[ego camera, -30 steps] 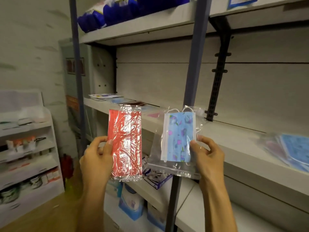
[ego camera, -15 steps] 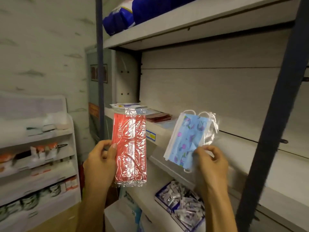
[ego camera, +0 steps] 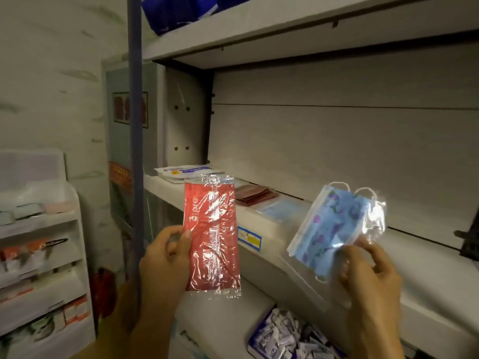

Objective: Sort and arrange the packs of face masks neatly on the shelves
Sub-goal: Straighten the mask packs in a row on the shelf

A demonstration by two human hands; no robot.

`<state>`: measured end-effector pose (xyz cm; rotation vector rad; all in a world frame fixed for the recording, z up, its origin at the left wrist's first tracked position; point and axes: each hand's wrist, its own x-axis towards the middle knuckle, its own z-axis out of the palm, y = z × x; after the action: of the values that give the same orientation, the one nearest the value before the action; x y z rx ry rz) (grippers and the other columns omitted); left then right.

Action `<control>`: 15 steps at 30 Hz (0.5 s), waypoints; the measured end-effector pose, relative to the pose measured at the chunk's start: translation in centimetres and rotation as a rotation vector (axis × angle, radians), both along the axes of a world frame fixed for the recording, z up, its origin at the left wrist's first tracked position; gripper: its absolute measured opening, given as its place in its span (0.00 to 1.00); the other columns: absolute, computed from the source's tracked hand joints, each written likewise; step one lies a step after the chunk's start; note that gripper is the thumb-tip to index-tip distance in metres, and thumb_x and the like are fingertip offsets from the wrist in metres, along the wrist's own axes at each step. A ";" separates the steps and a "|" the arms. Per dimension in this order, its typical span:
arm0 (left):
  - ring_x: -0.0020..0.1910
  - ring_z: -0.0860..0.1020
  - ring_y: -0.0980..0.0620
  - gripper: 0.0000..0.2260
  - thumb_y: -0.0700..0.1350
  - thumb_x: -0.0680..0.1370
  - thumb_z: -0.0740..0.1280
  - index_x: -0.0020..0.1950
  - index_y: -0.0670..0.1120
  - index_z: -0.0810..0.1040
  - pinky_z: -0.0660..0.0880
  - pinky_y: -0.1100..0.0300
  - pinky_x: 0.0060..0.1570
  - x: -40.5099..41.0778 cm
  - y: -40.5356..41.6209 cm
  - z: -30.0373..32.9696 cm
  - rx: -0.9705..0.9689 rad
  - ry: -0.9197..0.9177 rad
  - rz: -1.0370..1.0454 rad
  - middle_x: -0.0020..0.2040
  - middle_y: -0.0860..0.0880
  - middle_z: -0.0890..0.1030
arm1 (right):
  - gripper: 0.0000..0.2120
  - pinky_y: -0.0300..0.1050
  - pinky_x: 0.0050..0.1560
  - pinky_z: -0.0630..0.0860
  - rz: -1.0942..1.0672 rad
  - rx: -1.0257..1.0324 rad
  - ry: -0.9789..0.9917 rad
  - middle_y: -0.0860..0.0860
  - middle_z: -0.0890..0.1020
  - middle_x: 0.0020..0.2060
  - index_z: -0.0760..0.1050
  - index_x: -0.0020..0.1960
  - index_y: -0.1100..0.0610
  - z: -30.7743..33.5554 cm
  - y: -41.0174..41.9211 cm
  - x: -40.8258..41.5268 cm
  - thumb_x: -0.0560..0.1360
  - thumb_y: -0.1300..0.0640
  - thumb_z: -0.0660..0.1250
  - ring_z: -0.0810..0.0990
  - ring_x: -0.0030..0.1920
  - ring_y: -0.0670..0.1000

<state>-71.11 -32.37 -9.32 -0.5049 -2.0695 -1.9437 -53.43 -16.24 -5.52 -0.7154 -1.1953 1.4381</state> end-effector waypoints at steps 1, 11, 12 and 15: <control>0.36 0.77 0.59 0.02 0.47 0.79 0.63 0.51 0.50 0.73 0.69 0.66 0.32 -1.0 0.0 0.2 -0.002 0.008 -0.022 0.38 0.58 0.76 | 0.04 0.40 0.30 0.74 -0.017 -0.013 0.020 0.52 0.80 0.34 0.78 0.47 0.55 0.2 -0.1 -0.6 0.74 0.62 0.66 0.78 0.30 0.45; 0.37 0.77 0.56 0.04 0.47 0.80 0.62 0.53 0.49 0.74 0.70 0.66 0.34 -13.5 -3.1 2.6 0.005 0.023 -0.182 0.43 0.51 0.78 | 0.10 0.45 0.44 0.79 -0.168 -0.025 0.107 0.57 0.79 0.46 0.71 0.57 0.61 1.2 -4.1 -10.1 0.76 0.63 0.65 0.81 0.48 0.53; 0.39 0.78 0.53 0.04 0.47 0.80 0.63 0.52 0.49 0.75 0.71 0.65 0.35 -14.7 -3.5 2.6 -0.003 0.030 -0.188 0.44 0.51 0.78 | 0.15 0.45 0.43 0.79 -0.174 -0.021 0.131 0.56 0.80 0.48 0.71 0.61 0.61 1.1 -4.6 -11.1 0.76 0.64 0.65 0.81 0.50 0.53; 0.42 0.79 0.49 0.05 0.47 0.80 0.63 0.53 0.48 0.76 0.73 0.62 0.39 -18.3 -4.6 2.5 -0.014 0.033 -0.190 0.46 0.49 0.79 | 0.17 0.46 0.45 0.79 -0.153 0.020 0.168 0.54 0.80 0.49 0.70 0.63 0.59 1.1 -6.5 -13.9 0.75 0.65 0.64 0.81 0.50 0.53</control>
<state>-89.40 -36.99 -6.86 -0.7569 -2.0833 -2.0082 -67.37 -22.73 -4.44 -0.6445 -1.0022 1.3302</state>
